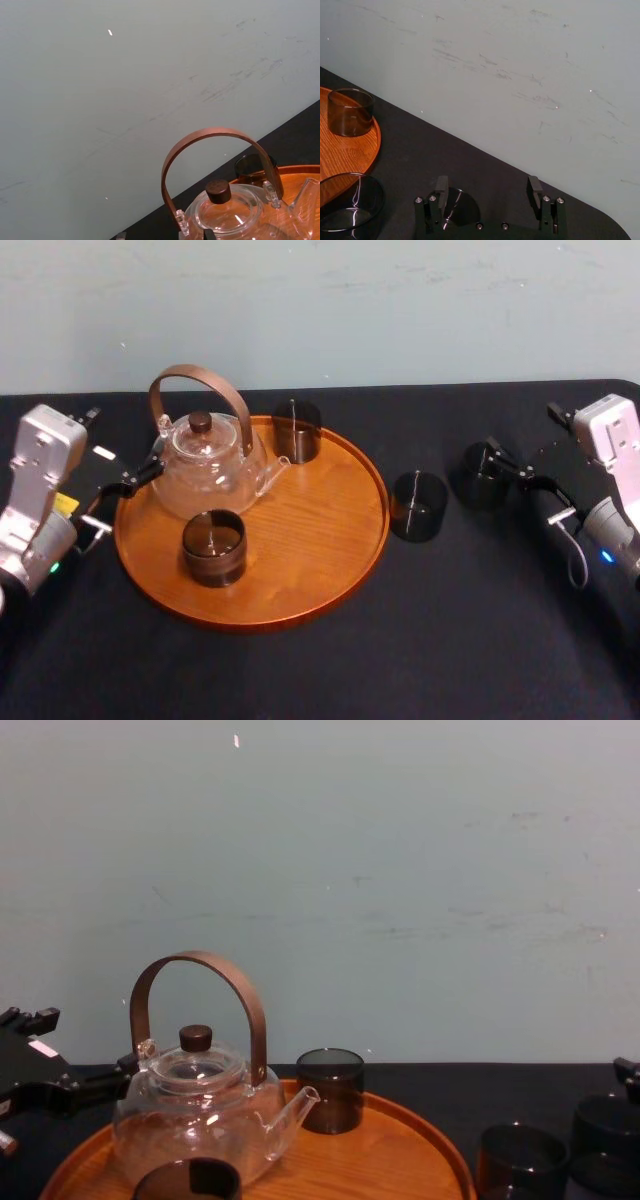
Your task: Pick up the glass from the table and place it on the tray.
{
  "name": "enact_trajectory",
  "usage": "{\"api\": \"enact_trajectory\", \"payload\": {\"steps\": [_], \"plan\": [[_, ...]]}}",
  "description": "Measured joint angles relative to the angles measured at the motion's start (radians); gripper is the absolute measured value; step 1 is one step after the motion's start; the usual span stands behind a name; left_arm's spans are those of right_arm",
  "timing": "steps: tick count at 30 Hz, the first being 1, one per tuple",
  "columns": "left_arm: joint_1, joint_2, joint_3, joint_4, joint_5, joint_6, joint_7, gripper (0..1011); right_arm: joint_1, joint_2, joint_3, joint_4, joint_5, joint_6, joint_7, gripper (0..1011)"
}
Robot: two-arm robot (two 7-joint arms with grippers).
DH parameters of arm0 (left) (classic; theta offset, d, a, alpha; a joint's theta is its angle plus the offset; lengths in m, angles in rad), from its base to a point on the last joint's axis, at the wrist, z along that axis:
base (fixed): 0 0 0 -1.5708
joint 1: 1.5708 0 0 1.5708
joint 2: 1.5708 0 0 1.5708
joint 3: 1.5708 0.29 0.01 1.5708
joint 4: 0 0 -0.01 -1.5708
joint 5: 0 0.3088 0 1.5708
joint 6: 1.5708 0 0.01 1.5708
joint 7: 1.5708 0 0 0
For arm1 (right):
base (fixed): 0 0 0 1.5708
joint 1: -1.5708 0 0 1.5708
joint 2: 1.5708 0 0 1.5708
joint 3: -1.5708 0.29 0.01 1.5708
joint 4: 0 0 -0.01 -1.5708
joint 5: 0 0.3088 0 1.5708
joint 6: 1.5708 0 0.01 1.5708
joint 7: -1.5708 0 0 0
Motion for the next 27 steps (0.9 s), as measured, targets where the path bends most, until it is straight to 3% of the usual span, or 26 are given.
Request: {"api": "enact_trajectory", "payload": {"steps": [20,27], "plan": [[0.0,0.0,0.0,0.0,0.0,0.0,0.0,1001,-0.01,-0.003,0.016,-0.003,0.011,0.009,0.027,1002],[0.0,0.0,0.0,0.0,0.0,0.0,0.0,1001,-0.061,0.018,0.043,-0.064,0.032,0.037,0.06,1002]]}}
